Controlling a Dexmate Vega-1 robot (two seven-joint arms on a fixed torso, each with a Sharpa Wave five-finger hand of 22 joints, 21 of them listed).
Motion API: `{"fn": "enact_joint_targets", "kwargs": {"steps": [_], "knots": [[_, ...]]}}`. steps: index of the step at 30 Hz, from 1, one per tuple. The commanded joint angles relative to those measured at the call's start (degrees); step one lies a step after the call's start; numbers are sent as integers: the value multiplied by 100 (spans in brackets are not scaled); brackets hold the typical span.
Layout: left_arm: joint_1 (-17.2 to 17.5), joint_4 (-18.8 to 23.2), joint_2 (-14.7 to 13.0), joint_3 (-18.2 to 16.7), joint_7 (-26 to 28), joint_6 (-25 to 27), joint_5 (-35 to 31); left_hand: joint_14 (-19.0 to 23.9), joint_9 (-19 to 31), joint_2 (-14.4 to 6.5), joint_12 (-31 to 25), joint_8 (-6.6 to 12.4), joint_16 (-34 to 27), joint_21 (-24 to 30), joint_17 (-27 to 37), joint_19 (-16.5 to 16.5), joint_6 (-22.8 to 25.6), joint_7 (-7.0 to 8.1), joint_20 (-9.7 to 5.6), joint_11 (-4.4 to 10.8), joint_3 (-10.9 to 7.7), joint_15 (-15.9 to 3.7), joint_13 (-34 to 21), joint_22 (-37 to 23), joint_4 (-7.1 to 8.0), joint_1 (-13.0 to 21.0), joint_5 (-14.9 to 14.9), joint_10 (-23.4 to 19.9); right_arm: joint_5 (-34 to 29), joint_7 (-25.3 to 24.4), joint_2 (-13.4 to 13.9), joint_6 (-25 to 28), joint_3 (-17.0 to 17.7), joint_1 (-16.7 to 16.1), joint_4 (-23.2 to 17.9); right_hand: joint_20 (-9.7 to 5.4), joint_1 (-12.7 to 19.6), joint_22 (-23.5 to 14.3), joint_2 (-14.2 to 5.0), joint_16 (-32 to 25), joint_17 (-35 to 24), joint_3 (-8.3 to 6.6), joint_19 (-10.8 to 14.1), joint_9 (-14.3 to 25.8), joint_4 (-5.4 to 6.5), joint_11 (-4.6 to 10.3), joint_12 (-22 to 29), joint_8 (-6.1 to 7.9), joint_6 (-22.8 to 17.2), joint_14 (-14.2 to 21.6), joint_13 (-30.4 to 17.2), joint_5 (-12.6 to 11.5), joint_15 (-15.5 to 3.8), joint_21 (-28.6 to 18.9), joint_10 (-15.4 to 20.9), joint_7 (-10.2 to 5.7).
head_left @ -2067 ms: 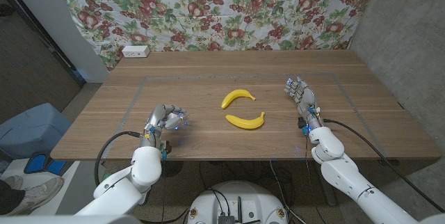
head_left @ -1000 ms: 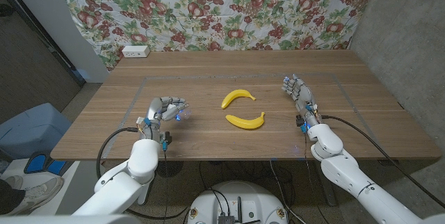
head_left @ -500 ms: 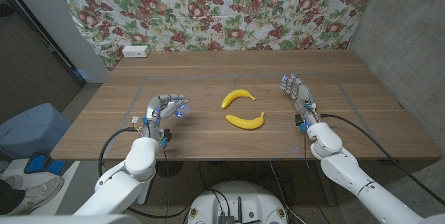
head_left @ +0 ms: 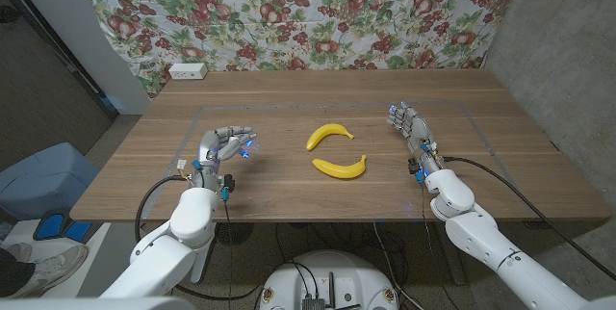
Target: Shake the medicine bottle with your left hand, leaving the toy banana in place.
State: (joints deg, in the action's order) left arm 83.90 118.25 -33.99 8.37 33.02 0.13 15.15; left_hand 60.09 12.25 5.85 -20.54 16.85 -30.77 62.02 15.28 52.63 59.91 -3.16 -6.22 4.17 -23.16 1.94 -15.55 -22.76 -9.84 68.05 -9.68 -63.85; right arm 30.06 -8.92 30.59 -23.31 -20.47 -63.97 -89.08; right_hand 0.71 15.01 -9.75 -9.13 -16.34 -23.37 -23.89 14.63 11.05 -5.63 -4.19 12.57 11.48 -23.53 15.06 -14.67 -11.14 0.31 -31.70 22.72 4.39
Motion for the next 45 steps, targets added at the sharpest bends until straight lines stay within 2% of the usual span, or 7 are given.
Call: {"fn": "enact_joint_targets", "kwargs": {"steps": [1,13,24,35,40,45], "knots": [[-35,83,-56,-203,90,72,-74,1349,0,-933,6,-35,-45,53,1127,-134,57,-9,-586,26,13,-1544,-37,-29,0,1004,-35,-53,-110,-13,53,41,-18,-5,-67,-7,45,-13,15,-15,-18,-11,58,21,-9,-7,28,21,-43,38,1,18,-15,31,39,24],[17,176,-12,-342,198,-75,-305,1350,2,-932,14,-63,-57,132,1184,-164,69,-14,-583,28,29,-1544,-46,-28,2,1015,-36,-68,-166,-46,83,96,-26,6,-121,-7,40,-14,18,-11,-11,-11,66,21,-17,11,25,19,-38,33,2,18,-20,58,33,15],[227,319,219,-513,494,-243,-647,1342,5,-931,35,-94,-62,219,1244,-202,81,-16,-582,30,42,-1542,-54,-22,3,1028,-37,-61,-185,-63,68,88,-27,31,-111,-12,36,-14,17,-10,-6,-12,78,21,-22,0,26,18,-36,33,5,18,-25,82,37,14],[373,525,508,-611,809,43,-999,1337,9,-931,43,-123,-66,306,1304,-240,99,-9,-577,32,54,-1542,-70,-13,7,1037,-37,-75,-199,-64,70,143,-38,97,-101,-13,32,-14,16,-8,-1,-13,87,21,-27,4,25,19,-41,33,6,18,-15,106,39,10],[308,512,509,-604,698,154,-995,1333,11,-930,53,-139,-62,343,1322,-257,99,-16,-579,27,59,-1541,-68,-8,6,1042,-37,-78,-199,-61,69,144,-39,109,-89,-17,30,-15,15,-8,1,-14,92,21,-29,4,24,18,-37,34,7,18,-13,117,37,9],[176,523,430,-589,467,512,-814,1317,14,-932,69,-155,-40,381,1324,-285,100,15,-579,34,62,-1542,-60,1,8,1046,-38,-79,-209,-96,81,146,-25,76,-120,-17,28,-15,14,-8,3,-14,98,21,-31,4,24,19,-40,35,8,18,-22,128,38,9]]}}
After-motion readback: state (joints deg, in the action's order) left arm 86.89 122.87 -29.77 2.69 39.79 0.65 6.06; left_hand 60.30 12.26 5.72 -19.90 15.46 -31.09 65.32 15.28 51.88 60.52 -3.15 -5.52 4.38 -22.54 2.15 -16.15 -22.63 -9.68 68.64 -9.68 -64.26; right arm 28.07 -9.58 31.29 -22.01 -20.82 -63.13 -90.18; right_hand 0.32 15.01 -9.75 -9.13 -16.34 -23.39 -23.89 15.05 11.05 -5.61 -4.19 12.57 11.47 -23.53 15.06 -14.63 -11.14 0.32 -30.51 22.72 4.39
